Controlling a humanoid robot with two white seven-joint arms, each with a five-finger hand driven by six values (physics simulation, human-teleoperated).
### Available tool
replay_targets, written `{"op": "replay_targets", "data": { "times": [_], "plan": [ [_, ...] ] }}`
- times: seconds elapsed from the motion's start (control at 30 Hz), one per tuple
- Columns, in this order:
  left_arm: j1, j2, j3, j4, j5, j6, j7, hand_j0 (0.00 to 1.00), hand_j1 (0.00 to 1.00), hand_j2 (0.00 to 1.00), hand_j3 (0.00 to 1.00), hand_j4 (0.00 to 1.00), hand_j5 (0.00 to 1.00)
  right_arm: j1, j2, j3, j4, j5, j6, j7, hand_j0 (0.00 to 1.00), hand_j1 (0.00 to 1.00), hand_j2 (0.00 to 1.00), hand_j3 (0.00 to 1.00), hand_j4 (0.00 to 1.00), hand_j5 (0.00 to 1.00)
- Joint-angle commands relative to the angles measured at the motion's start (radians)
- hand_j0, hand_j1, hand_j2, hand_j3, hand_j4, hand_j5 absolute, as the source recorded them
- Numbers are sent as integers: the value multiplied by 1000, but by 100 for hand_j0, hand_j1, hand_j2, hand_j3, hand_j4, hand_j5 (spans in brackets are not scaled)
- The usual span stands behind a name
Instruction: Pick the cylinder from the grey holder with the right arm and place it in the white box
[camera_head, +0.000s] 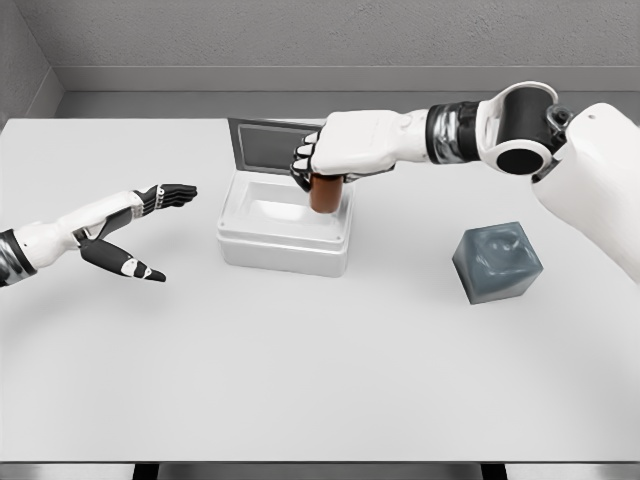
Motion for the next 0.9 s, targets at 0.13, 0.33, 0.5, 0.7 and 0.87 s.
{"op": "replay_targets", "data": {
  "times": [0.13, 0.33, 0.5, 0.7, 0.87],
  "plan": [
    [0, 1, 1, -1, 4, 1, -1, 100, 100, 100, 100, 100, 100, 0, -1, -1, -3, 10, 2, 0, 100, 100, 100, 100, 100, 100],
    [0, 1, 1, -1, 4, 1, -1, 100, 100, 100, 100, 100, 100, -20, -3, -73, -62, 2, 2, 0, 100, 100, 100, 100, 100, 100],
    [-2, -1, 1, 0, 5, 1, -1, 100, 100, 100, 100, 100, 100, -2, -67, -206, -118, -67, 2, 0, 100, 100, 100, 100, 100, 100],
    [-158, -81, 6, 111, 275, 1, -152, 100, 100, 100, 100, 100, 100, 225, -270, -438, -80, -123, 2, 0, 100, 100, 100, 100, 100, 100],
    [-204, -360, 224, 454, 286, 51, -152, 100, 100, 100, 100, 100, 100, 357, -284, -614, -34, -122, 2, 0, 100, 100, 100, 100, 100, 100]
  ]
}}
